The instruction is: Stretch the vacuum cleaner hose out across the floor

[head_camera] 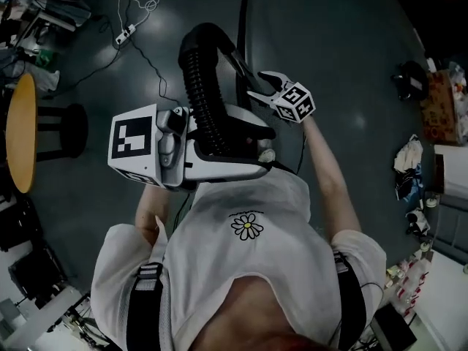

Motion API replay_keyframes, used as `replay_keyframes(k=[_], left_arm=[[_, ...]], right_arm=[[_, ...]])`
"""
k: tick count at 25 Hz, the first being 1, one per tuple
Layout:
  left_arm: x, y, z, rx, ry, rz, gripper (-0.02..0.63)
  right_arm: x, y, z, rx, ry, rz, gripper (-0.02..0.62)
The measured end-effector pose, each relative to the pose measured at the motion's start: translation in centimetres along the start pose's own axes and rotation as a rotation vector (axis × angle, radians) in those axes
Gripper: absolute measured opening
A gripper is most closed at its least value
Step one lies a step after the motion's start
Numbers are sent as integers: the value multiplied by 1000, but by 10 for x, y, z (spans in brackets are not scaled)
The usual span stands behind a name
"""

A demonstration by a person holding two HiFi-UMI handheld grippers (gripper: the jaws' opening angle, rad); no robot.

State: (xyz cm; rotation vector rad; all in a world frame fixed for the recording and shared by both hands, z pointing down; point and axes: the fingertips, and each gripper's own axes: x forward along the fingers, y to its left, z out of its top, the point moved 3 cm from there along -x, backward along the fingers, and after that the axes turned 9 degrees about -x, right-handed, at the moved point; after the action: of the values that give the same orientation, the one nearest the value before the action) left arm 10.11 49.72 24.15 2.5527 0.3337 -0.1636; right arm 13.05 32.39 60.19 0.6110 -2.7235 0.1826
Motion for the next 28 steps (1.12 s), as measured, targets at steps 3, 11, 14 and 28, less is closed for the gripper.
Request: replay_keyframes(k=[3, 11, 14, 28], left_arm=[[-15, -5, 0, 11, 55, 19, 160], [-10, 0, 13, -54, 28, -77, 160], [-11, 3, 15, -67, 18, -85, 160], [3, 2, 3, -116, 51, -132, 160]], right_arm=[[18, -4, 0, -79, 57, -7, 282], [65, -1, 15, -176, 117, 99, 282], [68, -2, 11, -103, 123, 93, 281], [55, -28, 19, -100, 149, -1, 239]])
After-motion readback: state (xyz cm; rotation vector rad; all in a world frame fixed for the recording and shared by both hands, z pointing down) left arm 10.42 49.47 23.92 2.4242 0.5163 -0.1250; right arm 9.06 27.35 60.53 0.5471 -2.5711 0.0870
